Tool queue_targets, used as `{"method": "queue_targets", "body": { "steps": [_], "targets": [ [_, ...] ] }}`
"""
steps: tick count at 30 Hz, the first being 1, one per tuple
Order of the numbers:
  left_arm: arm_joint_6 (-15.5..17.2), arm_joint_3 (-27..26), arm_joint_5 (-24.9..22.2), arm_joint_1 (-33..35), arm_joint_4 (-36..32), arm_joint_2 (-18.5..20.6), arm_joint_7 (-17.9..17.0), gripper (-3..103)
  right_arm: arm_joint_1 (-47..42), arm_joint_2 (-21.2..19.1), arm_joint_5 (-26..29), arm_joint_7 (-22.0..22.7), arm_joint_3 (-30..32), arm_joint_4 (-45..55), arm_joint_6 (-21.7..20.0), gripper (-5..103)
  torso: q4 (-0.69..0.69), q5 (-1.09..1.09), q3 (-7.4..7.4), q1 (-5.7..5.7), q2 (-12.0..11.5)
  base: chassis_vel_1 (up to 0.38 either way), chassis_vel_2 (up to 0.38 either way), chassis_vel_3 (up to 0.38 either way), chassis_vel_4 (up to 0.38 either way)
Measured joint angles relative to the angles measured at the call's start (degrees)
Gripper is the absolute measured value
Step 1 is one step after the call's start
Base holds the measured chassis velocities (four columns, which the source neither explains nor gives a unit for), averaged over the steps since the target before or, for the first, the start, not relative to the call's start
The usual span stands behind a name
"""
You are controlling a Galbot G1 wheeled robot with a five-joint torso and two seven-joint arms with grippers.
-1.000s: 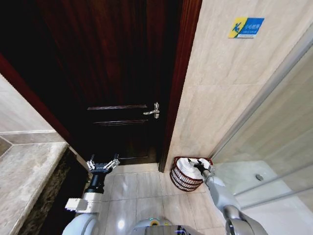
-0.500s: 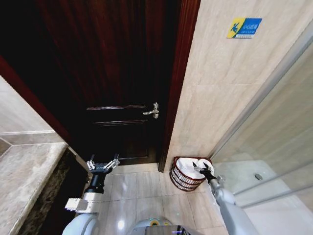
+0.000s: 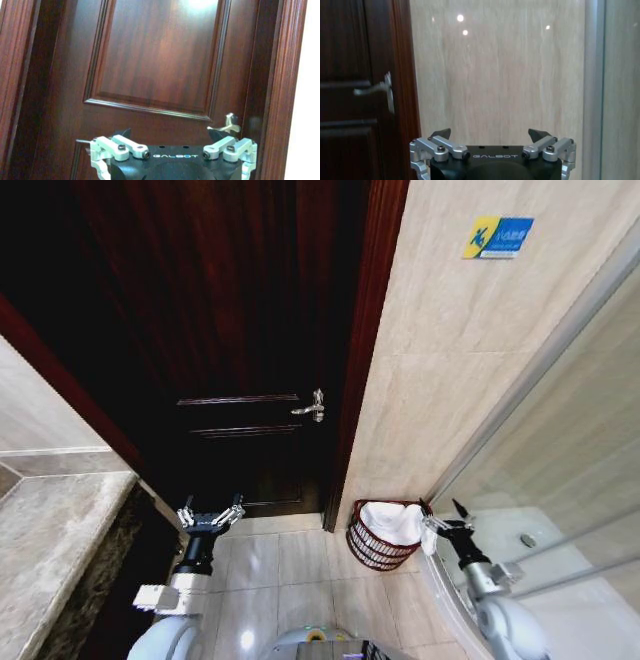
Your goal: Discard the used towel into the hamper.
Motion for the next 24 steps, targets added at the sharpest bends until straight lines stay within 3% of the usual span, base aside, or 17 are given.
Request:
{"method": "queue_targets", "body": {
  "steps": [10, 24],
  "targets": [
    [0.0, 0.0, 0.0, 0.0, 0.0, 0.0, 0.0, 100, -4.2, 1.5, 2.0, 3.4, 2.8, 14.6, -2.9, 100, 0.0, 0.0, 0.01, 0.01, 0.0, 0.0, 0.0, 0.0, 0.0],
    [0.0, 0.0, 0.0, 0.0, 0.0, 0.0, 0.0, 100, -3.8, 2.8, 4.2, 5.7, 3.4, 19.2, -4.5, 100, 0.0, 0.01, 0.01, 0.01, 0.0, 0.0, 0.0, 0.0, 0.0]
  ]
}}
